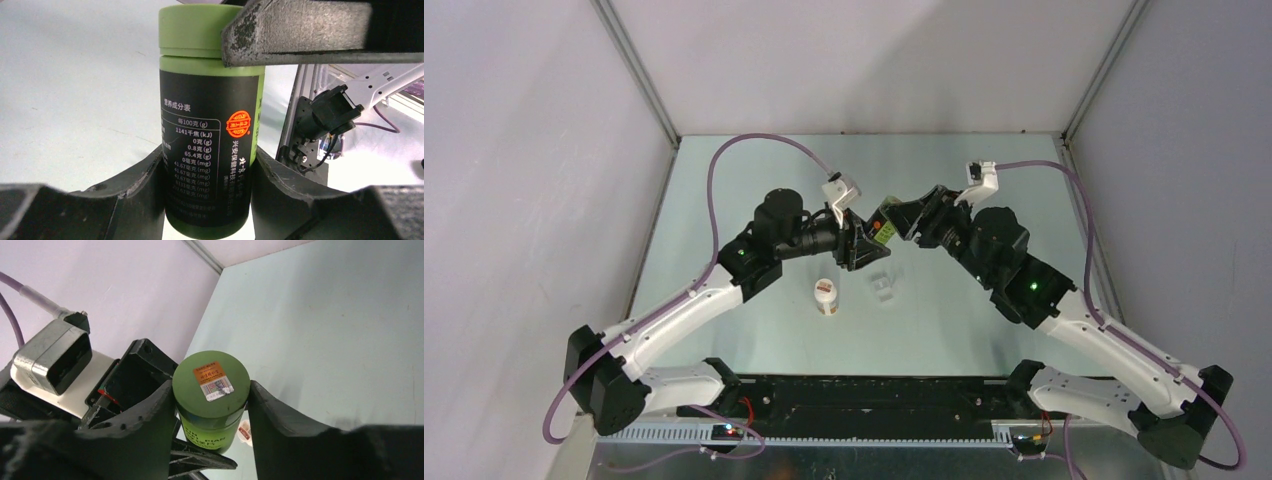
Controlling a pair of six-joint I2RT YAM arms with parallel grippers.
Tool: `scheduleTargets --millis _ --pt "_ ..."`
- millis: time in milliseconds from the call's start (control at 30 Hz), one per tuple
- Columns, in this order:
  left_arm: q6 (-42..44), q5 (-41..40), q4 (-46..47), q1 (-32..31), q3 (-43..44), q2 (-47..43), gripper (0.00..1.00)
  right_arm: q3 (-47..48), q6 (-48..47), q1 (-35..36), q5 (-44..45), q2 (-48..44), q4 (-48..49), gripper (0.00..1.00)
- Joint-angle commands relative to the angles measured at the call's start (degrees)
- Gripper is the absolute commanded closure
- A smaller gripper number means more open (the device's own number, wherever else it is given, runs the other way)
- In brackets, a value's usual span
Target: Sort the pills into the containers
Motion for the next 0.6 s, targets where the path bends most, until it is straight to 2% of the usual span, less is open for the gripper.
scheduleTargets --millis 0,167,233,300,333,467,567 --pt "-0.16 0.89 4.70 0.07 0.08 -1.68 1.00 2.37 4.43 -2.71 -5.31 0.85 0.23 0.54" --pt "0.05 0.94 3.85 0.03 0.60 -1.48 1.00 2.19 1.85 -4.66 -12.72 0.40 0.61 0.77" --pt "0.85 1.51 2.60 0.07 0.87 -1.72 1.00 0.80 -2.63 -6.65 -19.87 -1.12 3.37 0.80" --pt "1.95 3.00 1.24 0.06 1.24 -2.06 1.00 -2.19 -8.24 -10.11 -30.56 -3.43 8.84 0.81" --pt "2.74 3.73 1.04 0.07 1.39 -2.11 1.00 -4.48 -11.07 -13.69 -38.61 -4.21 13.31 0.81" --pt "4.81 11.66 -2.89 -0.01 3.81 -0.50 1.00 -7.22 -13.80 -23.14 -60.62 -6.06 21.96 0.81" --pt "5.01 19.86 -3.35 0.02 5.35 0.80 1.00 -6.97 -14.09 -26.27 -70.70 -4.54 25.19 0.80"
